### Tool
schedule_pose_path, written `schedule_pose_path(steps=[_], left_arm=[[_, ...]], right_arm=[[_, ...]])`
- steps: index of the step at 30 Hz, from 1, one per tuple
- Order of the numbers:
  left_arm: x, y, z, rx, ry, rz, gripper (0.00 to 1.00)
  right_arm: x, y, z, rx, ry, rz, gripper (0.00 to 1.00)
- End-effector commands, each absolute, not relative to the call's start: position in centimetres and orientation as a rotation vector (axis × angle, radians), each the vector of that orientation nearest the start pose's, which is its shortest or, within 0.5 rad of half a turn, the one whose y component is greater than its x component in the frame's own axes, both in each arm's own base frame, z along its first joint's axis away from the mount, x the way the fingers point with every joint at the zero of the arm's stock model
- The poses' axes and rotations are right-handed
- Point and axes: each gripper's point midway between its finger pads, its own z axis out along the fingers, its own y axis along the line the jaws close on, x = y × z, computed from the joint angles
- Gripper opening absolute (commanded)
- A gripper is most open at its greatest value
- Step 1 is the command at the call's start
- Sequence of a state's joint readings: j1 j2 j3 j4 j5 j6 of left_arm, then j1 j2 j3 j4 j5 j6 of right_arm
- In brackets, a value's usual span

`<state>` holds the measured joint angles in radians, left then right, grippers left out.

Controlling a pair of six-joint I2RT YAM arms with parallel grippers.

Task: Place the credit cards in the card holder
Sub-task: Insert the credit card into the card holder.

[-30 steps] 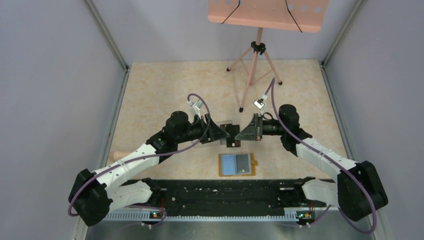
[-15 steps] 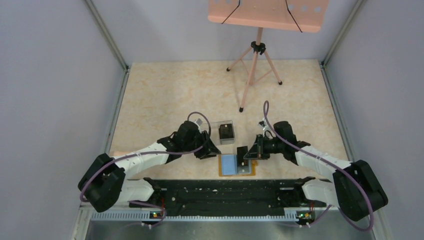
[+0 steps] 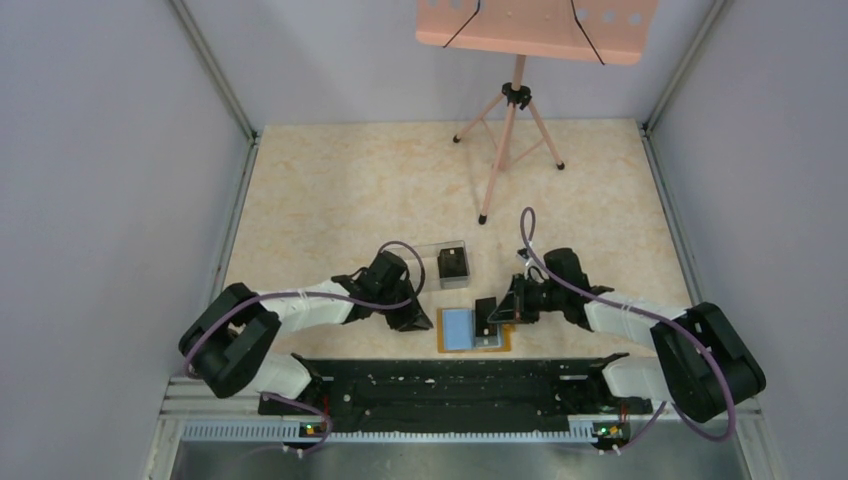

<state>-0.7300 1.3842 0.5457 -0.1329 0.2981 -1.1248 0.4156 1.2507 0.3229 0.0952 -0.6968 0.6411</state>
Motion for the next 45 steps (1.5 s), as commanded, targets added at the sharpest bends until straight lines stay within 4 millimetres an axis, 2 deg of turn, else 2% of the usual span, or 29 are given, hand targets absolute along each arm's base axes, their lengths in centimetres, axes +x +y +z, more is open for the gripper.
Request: schedule_pose_path(steps=[1, 9, 15, 26, 45], left_arm=[[15.9, -27.1, 2.4, -0.412, 2.849, -0.969, 0.17], [15.5, -28.0, 1.2, -0.417, 2.906, -0.908, 0.08], [15.4, -28.2, 0.8, -0.41, 2.925, -0.896, 0.0], [15.4, -27.8, 0.7, -0.447, 2.914, -0.868, 0.0], [15.6, -27.6, 0.7, -0.479, 2.906, -0.852, 0.0]], right_arm=[[17.2, 22.0, 4.6, -0.092, 2.494, 1.323, 0.0], [16.9, 21.8, 2.9, -0.063, 2.562, 1.308, 0.0], [16.8, 22.0, 2.6, -0.052, 2.571, 1.332, 0.0], [15.7, 22.3, 2.8, 0.032, 2.588, 1.413, 0.0], [14.2, 21.4, 2.1, 0.211, 2.687, 1.379, 0.0]])
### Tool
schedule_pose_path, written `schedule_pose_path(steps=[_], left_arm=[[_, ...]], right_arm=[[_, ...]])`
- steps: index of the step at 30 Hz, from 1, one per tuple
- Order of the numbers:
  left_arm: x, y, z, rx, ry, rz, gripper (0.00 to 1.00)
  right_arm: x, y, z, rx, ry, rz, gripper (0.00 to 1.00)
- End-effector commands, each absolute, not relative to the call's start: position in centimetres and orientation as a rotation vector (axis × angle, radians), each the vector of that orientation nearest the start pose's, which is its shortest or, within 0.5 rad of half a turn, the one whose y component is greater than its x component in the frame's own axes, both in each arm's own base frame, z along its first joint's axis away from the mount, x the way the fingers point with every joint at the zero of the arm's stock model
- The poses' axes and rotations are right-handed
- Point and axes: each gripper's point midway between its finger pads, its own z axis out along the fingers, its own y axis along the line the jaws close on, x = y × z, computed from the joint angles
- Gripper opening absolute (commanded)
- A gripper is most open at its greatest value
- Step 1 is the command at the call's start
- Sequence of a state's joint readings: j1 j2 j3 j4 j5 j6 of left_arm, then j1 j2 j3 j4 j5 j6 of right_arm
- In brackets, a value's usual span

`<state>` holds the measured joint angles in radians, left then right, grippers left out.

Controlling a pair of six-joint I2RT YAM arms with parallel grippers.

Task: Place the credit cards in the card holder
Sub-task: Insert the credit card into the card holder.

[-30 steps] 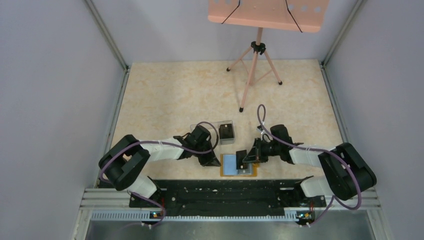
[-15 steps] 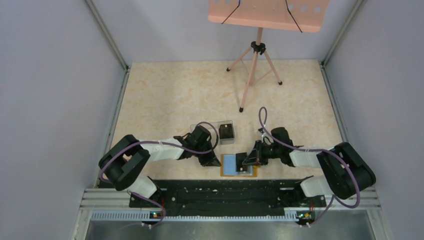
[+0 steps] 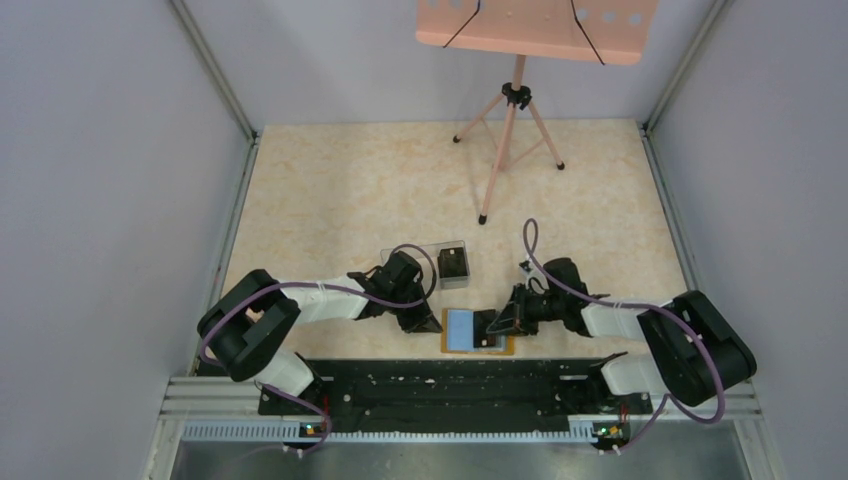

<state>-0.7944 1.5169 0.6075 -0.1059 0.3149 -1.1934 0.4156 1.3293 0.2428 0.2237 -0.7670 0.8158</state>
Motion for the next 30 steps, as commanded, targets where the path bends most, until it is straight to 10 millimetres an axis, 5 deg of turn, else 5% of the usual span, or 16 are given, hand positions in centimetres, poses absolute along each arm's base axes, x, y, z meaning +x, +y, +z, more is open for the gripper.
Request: schedule_pose_path(steps=[1, 30], left_arm=[[15.6, -27.6, 0.6, -0.48, 2.907, -0.849, 0.0], [15.7, -28.1, 0.7, -0.447, 2.909, -0.853, 0.0]], right_arm=[[14.2, 21.4, 2.1, 0.23, 2.691, 1.375, 0.0], [15.8, 21.1, 1.1, 0.242, 2.648, 1.293, 0.0]])
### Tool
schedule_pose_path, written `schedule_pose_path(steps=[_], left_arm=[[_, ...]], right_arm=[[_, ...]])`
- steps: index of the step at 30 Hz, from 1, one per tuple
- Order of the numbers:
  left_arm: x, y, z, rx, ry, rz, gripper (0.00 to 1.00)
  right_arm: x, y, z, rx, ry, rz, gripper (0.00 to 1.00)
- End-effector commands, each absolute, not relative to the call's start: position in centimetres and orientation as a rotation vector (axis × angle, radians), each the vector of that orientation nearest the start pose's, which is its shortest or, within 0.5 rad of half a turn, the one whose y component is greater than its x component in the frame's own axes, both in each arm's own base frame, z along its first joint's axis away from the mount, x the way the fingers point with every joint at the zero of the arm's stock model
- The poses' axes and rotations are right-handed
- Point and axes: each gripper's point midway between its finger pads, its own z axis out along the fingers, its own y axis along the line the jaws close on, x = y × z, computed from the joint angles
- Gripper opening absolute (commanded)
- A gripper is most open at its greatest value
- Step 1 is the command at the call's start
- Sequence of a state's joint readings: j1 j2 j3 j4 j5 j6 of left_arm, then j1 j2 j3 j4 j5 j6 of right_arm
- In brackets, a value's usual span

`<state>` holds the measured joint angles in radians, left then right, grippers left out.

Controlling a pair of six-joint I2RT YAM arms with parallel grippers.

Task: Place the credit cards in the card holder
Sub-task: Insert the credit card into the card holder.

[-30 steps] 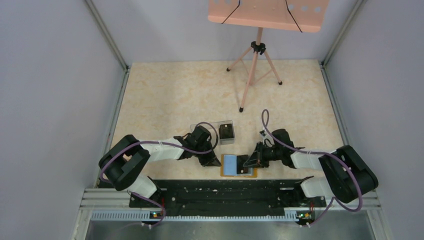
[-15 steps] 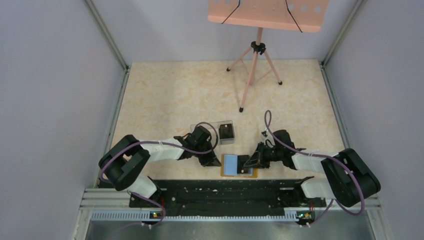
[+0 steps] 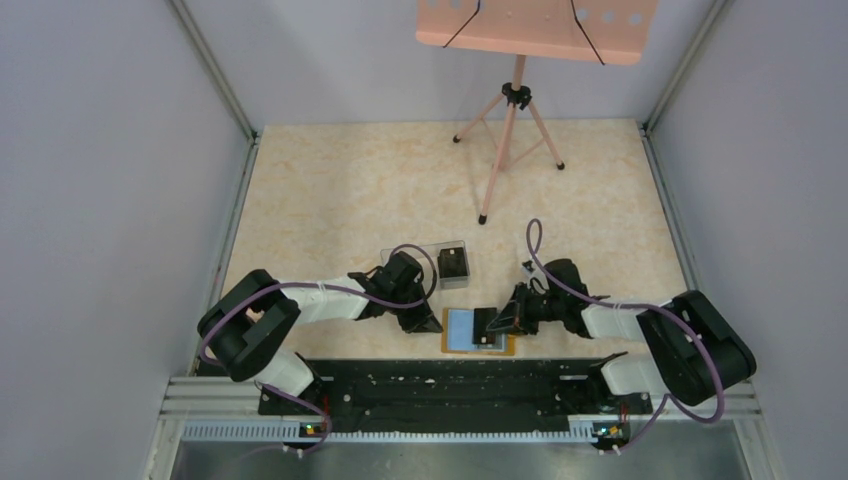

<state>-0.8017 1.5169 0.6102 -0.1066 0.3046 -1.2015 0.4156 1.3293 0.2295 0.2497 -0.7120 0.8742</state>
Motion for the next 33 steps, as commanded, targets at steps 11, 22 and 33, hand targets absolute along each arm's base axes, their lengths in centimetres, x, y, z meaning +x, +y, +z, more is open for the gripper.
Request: schedule_pose_path(steps=[11, 22, 33], left_arm=[[15.8, -28.2, 0.6, -0.448, 2.909, -0.848, 0.0], [15.8, -28.2, 0.6, -0.447, 2.908, -0.845, 0.0], [16.0, -28.3, 0.7, -0.444, 2.906, -0.846, 0.0]], right_arm=[[13.9, 21.6, 1.6, 0.278, 2.695, 1.343, 0.0], [13.3, 21.4, 1.9, 0.312, 2.704, 1.347, 0.0], [12.3, 21.8, 1.5, 0.303, 2.742, 1.388, 0.0]])
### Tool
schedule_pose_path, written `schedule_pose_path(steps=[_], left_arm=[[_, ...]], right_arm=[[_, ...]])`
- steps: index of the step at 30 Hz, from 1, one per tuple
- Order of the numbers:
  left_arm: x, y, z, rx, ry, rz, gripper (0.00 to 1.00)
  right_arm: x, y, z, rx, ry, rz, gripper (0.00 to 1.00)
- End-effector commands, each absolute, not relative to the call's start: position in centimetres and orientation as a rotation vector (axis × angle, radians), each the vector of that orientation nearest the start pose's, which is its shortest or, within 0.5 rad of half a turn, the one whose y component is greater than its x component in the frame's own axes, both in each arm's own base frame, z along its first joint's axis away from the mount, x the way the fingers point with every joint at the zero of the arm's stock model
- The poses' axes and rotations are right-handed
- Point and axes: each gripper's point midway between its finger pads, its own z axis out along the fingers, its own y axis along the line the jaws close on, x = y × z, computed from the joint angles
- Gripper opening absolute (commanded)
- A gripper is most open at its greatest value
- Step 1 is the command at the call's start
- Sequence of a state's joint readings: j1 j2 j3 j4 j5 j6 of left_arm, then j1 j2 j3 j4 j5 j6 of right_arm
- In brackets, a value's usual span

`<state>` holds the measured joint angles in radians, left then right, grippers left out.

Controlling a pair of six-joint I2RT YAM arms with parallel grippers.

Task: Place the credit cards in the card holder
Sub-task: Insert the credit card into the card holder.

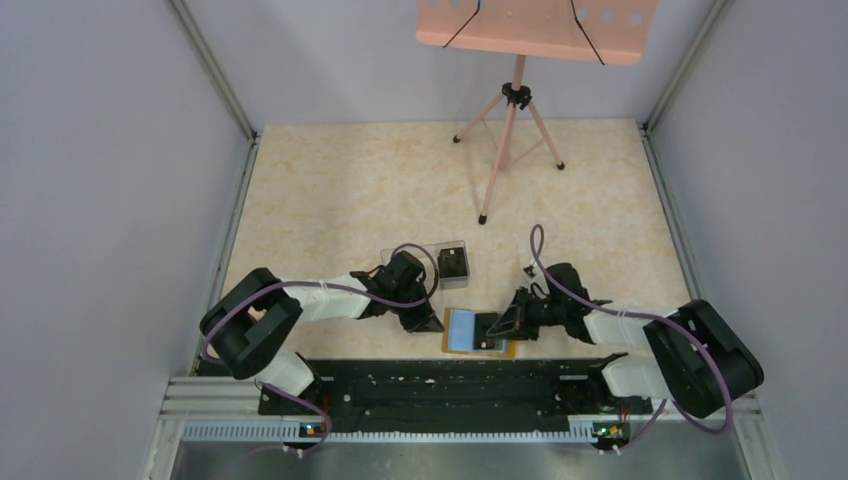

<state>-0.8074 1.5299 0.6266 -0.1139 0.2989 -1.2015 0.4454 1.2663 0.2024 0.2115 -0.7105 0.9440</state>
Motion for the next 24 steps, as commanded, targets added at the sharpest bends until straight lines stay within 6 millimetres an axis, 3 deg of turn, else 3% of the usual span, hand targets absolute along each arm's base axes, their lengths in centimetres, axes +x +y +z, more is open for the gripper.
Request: schedule_pose_path(steps=[1, 12, 18, 20, 24], left_arm=[[16.0, -28.4, 0.7, -0.442, 2.907, -0.847, 0.0], [16.0, -28.4, 0.9, -0.439, 2.904, -0.844, 0.0], [16.1, -28.7, 1.5, -0.443, 2.887, -0.864, 0.0], [16.1, -28.7, 1.6, -0.447, 2.885, -0.859, 0.0], [16.0, -28.5, 1.7, -0.453, 2.879, -0.851, 0.0]], right_arm=[[12.3, 21.8, 1.4, 0.303, 2.744, 1.387, 0.0], [13.5, 22.2, 0.3, 0.212, 2.778, 1.318, 0.0], [13.7, 23.5, 0.2, 0.066, 2.821, 1.231, 0.0], [13.9, 23.7, 0.1, 0.012, 2.84, 1.173, 0.07], [14.2, 23.0, 0.2, -0.054, 2.867, 1.047, 0.31]])
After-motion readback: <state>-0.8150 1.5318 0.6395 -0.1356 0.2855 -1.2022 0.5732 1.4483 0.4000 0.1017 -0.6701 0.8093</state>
